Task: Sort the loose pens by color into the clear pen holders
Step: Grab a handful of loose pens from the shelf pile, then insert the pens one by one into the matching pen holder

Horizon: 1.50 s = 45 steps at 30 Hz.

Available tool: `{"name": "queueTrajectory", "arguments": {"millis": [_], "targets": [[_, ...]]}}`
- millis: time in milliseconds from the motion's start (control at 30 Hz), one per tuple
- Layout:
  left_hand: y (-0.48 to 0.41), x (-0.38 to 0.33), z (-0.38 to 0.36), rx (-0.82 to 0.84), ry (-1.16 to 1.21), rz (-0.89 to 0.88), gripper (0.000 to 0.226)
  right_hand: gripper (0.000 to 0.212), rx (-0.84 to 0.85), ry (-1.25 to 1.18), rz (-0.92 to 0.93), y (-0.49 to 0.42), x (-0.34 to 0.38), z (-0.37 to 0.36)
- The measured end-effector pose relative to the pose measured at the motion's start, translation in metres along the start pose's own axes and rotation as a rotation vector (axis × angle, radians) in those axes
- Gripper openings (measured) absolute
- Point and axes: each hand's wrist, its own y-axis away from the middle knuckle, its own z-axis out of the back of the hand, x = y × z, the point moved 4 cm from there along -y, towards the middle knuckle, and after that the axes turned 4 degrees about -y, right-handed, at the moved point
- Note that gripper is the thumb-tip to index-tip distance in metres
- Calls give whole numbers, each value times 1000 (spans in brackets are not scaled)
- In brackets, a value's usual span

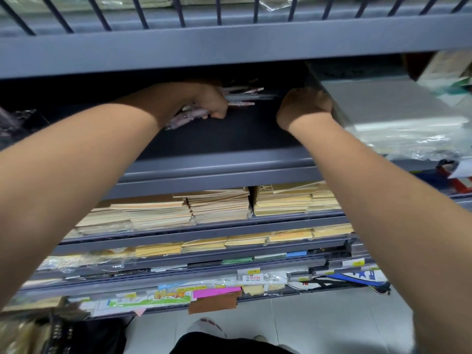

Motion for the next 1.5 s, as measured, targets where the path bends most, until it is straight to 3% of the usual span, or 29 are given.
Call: {"name": "queueTrajectory", "arguments": {"millis": [267,533,600,733,833,933,1067,1333,1433,1500], "targets": [[3,16,-2,50,121,41,10,32,-71,-258,-68,-3,-3,-4],[23,16,-5,82,320,32,8,51,-24,-568,-177,22,-15,4],[35,15,-6,83,392,48,7,48,-31,-807,-178,32,-22,7],[71,7,-13,143,568,84,21,22,11,-1484,-189,64,-31,7],[111,6,-25,247,658,120,22,17,111,-1677,-186,79,-33,8],[152,6,-34,221,717,128,7,21,201,-1728,-127,95,-29,5],[201,17,-58,120,860,104,17,15,305,-1768,-24,120,-11,-5],[286,79,-133,-190,1275,271,9,15,538,-1699,235,182,63,-19],[321,103,-160,-338,1514,327,18,11,642,-1655,349,210,101,-21],[342,116,-171,-418,1607,348,20,21,698,-1618,404,230,128,-21]]}}
